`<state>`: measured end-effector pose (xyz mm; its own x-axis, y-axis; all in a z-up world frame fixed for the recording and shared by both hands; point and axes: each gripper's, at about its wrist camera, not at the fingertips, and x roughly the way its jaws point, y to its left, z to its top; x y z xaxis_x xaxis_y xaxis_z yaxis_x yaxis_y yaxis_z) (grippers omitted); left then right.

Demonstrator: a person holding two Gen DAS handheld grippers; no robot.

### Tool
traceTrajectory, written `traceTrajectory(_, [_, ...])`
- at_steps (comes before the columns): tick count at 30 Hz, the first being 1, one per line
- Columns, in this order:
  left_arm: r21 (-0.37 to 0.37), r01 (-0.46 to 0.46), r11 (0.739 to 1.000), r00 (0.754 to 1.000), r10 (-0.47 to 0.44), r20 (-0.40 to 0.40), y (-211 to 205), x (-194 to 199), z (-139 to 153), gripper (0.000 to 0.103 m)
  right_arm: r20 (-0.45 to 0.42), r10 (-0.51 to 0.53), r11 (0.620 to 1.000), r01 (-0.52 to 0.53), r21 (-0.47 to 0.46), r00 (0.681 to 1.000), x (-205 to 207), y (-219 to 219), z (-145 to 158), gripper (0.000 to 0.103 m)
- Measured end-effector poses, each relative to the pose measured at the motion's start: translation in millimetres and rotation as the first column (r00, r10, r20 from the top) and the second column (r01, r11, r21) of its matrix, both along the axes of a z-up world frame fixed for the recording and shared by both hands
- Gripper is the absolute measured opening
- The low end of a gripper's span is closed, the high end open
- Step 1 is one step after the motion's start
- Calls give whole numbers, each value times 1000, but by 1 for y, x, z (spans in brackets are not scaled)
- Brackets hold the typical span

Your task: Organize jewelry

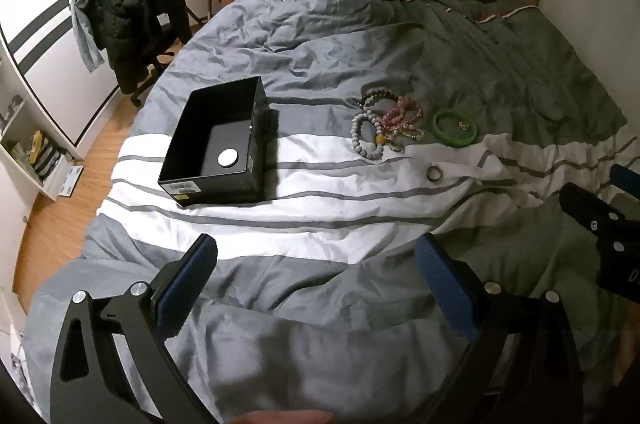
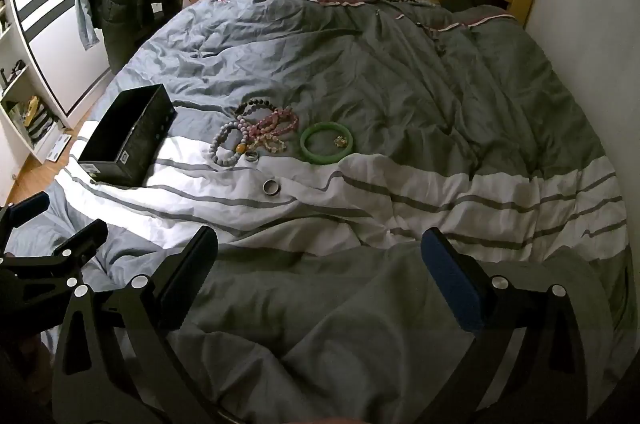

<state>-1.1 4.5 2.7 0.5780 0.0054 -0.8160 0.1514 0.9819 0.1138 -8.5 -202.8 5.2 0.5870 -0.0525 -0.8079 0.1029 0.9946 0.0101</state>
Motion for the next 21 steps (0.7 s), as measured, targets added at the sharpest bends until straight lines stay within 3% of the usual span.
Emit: traceTrajectory(21, [12, -8, 1000, 1000, 8, -9, -1, 1, -8, 98, -3, -1, 1000, 1, 1, 1000, 1, -1, -3, 100])
